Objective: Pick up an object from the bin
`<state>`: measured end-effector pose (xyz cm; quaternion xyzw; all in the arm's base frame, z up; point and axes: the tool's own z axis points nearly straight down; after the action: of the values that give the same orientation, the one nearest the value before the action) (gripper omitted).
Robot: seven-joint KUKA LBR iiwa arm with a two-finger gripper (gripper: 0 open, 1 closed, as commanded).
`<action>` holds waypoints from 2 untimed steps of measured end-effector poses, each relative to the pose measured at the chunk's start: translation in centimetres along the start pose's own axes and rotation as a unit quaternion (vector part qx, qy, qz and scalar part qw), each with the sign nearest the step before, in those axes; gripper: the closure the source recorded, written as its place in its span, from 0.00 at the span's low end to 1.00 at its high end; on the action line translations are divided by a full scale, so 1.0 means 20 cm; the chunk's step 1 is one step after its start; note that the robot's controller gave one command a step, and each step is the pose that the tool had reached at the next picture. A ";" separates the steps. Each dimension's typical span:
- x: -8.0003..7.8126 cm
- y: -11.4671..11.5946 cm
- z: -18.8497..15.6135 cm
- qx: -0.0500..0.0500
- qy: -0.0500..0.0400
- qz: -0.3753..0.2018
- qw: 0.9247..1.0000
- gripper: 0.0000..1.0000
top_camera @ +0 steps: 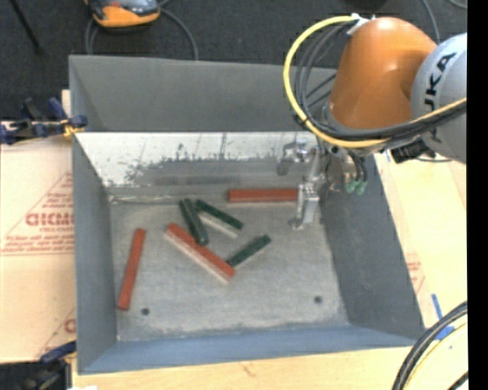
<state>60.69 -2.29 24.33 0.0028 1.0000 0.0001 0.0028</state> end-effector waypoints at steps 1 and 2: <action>-0.03 0.05 0.18 0.001 -0.002 -0.042 0.999 0.00; 0.06 0.09 0.49 0.000 -0.001 -0.080 0.997 0.00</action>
Offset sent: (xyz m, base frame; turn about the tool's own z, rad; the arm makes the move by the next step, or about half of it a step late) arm -0.0206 0.0216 -0.1142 -0.1774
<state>59.54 -0.58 14.59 -0.0768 0.9970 -0.0005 0.0038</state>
